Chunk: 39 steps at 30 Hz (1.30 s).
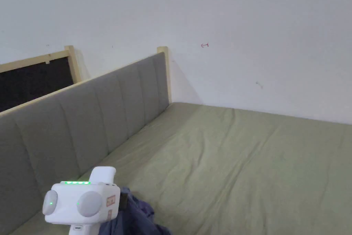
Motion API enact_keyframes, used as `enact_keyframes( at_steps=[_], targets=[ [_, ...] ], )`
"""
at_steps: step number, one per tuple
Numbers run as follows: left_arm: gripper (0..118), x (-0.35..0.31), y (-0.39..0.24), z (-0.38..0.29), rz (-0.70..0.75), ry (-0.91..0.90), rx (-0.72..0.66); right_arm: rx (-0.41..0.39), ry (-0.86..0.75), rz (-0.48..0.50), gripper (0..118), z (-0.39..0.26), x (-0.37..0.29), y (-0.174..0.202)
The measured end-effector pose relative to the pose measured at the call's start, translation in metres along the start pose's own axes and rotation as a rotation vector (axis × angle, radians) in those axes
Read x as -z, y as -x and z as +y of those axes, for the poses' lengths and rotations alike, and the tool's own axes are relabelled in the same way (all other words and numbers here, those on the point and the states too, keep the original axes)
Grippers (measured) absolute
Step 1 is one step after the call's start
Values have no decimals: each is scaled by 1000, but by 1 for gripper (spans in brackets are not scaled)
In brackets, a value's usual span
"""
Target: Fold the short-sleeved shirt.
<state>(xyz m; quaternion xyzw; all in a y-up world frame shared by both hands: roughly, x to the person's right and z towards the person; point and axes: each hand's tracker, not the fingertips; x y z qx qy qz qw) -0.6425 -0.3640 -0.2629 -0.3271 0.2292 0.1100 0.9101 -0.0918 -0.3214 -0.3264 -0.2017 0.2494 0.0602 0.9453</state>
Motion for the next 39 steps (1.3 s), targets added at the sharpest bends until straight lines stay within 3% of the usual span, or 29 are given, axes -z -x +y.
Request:
enact_keyframes(
  at_steps=[2,8,13,17,20,25,29,30,31,32,33,34,37,39],
  targets=[
    [3,-45,-19,21,-25,-114,47,9,-20,-16,0,2,-10,-6],
    [3,-164,-132,74,-305,-344,217,77,-94,-69,0,4,-40,-32],
    [3,-211,-237,90,-576,-382,307,120,-139,-124,0,6,-63,-56],
    [3,-194,-316,81,-742,-269,386,138,-161,-178,0,1,-78,-78],
    [3,-146,-372,53,-825,-102,428,159,-154,-216,0,-8,-83,-95],
    [3,-23,-433,-31,-737,402,414,201,-85,-250,0,-33,-79,-119],
    [3,39,-431,-83,-633,580,264,216,-23,-284,0,-56,-72,-128],
    [7,46,-429,-89,-601,580,247,226,-7,-283,0,-60,-70,-130],
    [20,49,-423,-94,-566,585,234,237,8,-279,0,-63,-68,-131],
    [58,52,-419,-94,-550,588,197,245,19,-276,0,-66,-67,-131],
    [87,53,-414,-93,-551,590,153,250,27,-273,0,-67,-66,-131],
    [102,55,-404,-88,-556,598,116,251,32,-269,0,-68,-65,-131],
    [101,38,-382,-71,-622,591,40,243,36,-263,0,-65,-64,-127],
    [101,14,-364,-52,-619,491,49,245,21,-251,0,-60,-66,-123]
  ],
)
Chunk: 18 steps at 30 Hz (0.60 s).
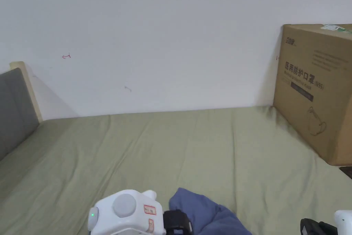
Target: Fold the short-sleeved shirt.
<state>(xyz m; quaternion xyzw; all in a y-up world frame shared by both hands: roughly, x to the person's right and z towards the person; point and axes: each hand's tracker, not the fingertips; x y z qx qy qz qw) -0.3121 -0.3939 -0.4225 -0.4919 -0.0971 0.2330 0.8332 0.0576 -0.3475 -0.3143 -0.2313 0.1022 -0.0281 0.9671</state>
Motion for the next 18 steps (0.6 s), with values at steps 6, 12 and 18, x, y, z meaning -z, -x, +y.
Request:
enact_keyframes(
  at_steps=[6,12,18],
  targets=[
    [100,-127,-4,-59,34,-586,157,3,-144,46,0,14,-19,14],
    [19,-163,2,-145,274,-917,217,11,-344,28,0,14,-38,28],
    [0,-174,12,-179,297,-1003,211,32,-417,23,0,13,-47,39]
  ],
)
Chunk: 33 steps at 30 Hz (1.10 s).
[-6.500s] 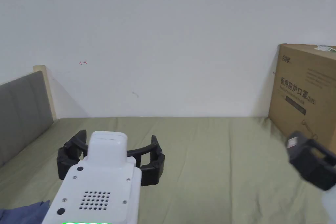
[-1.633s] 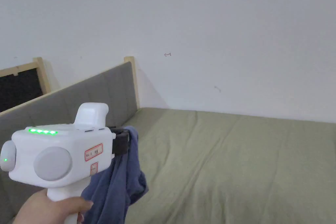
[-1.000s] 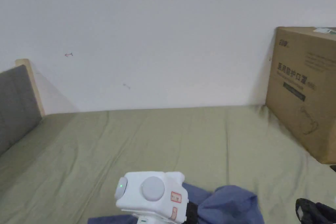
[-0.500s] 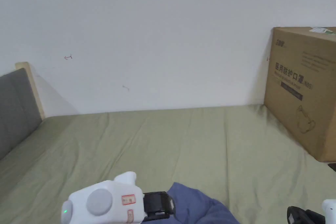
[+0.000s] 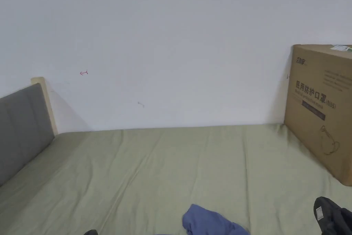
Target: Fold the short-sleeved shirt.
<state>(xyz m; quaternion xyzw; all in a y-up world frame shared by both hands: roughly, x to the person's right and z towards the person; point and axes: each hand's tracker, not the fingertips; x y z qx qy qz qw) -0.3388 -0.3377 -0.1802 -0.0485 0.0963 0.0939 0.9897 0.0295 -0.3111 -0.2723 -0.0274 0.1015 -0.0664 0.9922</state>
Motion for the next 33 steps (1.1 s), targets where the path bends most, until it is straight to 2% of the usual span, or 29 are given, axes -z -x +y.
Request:
enact_keyframes(
  at_steps=[7,11,14,15,16,17,18,20,22,25,29,31,32,33],
  targets=[
    [0,18,9,24,-23,56,11,-15,39,11,0,1,9,3],
    [0,114,46,48,-83,432,-81,-53,104,52,0,-2,20,7],
    [0,211,84,26,-90,798,-116,-73,145,73,0,-5,30,8],
    [1,235,95,12,-56,864,-106,-78,157,78,0,-6,34,9],
    [24,253,104,1,-34,881,-116,-82,169,82,0,-8,38,9],
    [24,274,113,-12,-8,899,-108,-86,182,84,0,-11,43,9],
    [38,286,116,-24,3,913,-87,-89,196,83,0,-14,48,10],
    [100,316,125,-48,32,935,-64,-87,224,81,0,-21,58,10],
    [95,333,130,-68,12,955,-64,-76,259,81,0,-30,68,10],
    [96,358,135,-98,52,968,-38,-51,314,99,0,-44,81,9],
    [99,369,133,-138,49,1010,2,-59,364,91,0,-60,92,12],
    [95,346,102,-134,65,934,157,-60,380,97,0,-66,97,11],
    [71,340,91,-132,56,913,209,-65,387,102,0,-68,100,10],
    [36,338,91,-134,7,910,216,-76,393,108,0,-70,105,10]
  ],
)
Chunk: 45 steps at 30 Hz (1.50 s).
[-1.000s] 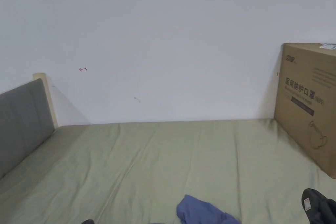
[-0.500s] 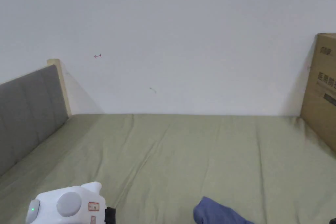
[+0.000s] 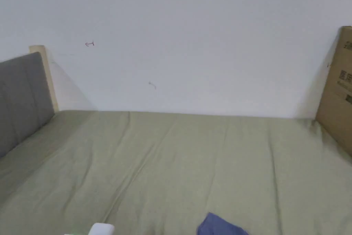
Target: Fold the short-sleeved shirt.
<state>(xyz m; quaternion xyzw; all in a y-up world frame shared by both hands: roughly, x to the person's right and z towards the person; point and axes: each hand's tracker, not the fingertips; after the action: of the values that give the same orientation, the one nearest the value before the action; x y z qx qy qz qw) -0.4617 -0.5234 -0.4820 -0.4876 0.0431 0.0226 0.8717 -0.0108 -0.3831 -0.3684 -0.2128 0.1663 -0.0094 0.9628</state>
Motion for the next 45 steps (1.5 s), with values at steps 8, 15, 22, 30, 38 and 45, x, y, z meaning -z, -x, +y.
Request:
enact_keyframes(
  at_steps=[8,15,22,30,38,45],
  targets=[
    [3,-67,1,-7,-153,-125,-50,-20,218,124,8,33,111,-37],
    [3,-110,45,-16,-154,-209,-188,31,755,97,105,37,271,-62],
    [3,-116,55,-29,-131,-175,-193,-31,825,63,86,11,320,-50],
    [3,-119,53,-44,-132,-139,-195,-45,783,72,6,17,300,-28],
    [3,-194,48,-19,-133,-266,-102,164,432,147,6,109,165,-87],
    [3,-292,47,37,-175,-446,-134,158,215,104,6,206,41,-130]
  ],
)
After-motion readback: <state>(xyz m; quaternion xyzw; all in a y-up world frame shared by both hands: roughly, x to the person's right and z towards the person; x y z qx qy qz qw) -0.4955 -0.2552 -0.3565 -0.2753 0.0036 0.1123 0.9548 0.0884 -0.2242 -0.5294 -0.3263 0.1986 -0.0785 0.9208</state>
